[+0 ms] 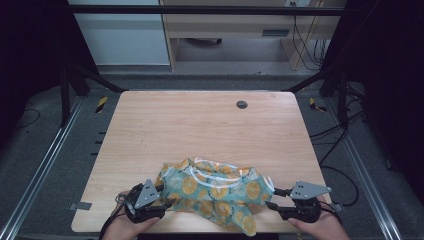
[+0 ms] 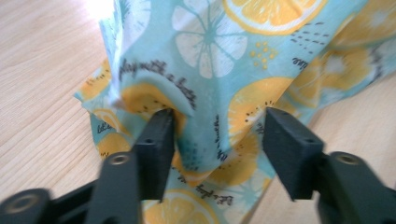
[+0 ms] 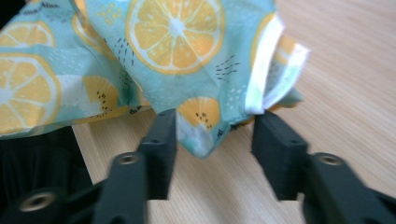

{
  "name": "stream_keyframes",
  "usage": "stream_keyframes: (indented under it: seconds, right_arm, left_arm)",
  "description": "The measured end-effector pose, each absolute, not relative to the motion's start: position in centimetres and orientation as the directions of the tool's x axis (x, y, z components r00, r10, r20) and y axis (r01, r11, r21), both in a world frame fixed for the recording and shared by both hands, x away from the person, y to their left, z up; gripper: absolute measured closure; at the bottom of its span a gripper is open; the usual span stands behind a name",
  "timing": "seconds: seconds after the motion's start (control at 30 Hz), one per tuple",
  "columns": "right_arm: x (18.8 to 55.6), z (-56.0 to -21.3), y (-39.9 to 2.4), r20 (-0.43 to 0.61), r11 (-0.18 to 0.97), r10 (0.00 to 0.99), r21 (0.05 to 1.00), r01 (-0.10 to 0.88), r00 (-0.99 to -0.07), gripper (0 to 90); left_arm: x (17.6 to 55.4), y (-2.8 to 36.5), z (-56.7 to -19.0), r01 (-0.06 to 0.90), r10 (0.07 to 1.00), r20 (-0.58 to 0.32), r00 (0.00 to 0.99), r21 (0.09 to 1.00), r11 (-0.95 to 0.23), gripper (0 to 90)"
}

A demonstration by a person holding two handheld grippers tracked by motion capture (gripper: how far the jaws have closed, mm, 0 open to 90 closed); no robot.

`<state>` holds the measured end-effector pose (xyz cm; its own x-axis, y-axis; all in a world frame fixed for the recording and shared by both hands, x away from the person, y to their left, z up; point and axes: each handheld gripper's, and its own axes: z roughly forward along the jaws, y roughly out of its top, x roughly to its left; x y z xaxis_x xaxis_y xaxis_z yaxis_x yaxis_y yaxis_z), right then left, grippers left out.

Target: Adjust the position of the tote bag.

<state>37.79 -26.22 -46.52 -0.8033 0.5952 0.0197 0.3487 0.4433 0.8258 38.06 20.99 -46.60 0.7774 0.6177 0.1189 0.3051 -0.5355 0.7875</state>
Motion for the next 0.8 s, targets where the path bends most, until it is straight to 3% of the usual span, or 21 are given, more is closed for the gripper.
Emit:
stream_keyframes:
  seconds: [0.17,0.4,0.6,0.8]
  right_arm:
    - [37.2,-45.9,-27.0,0.017,0.416,0.62,0.841,0.347,-0.785,26.8]
    - [37.3,-44.8,-27.7,0.026,0.396,0.636,0.847,0.356,-0.771,25.5]
    - [37.9,-43.5,-26.9,0.031,0.392,0.618,0.854,0.342,-0.786,41.1]
    - [39.8,-40.6,-22.9,0.028,0.417,0.541,0.859,0.297,-0.841,57.6]
  left_arm:
    - [37.2,21.3,-45.6,0.305,0.637,0.106,0.764,0.81,-0.501,29.3]
    - [37.1,21.8,-44.1,0.303,0.65,0.088,0.755,0.832,-0.465,27.5]
    - [37.1,20.7,-42.5,0.265,0.621,0.108,0.776,0.838,-0.478,29.6]
    - [37.6,17.7,-41.1,0.203,0.548,0.123,0.828,0.844,-0.497,30.8]
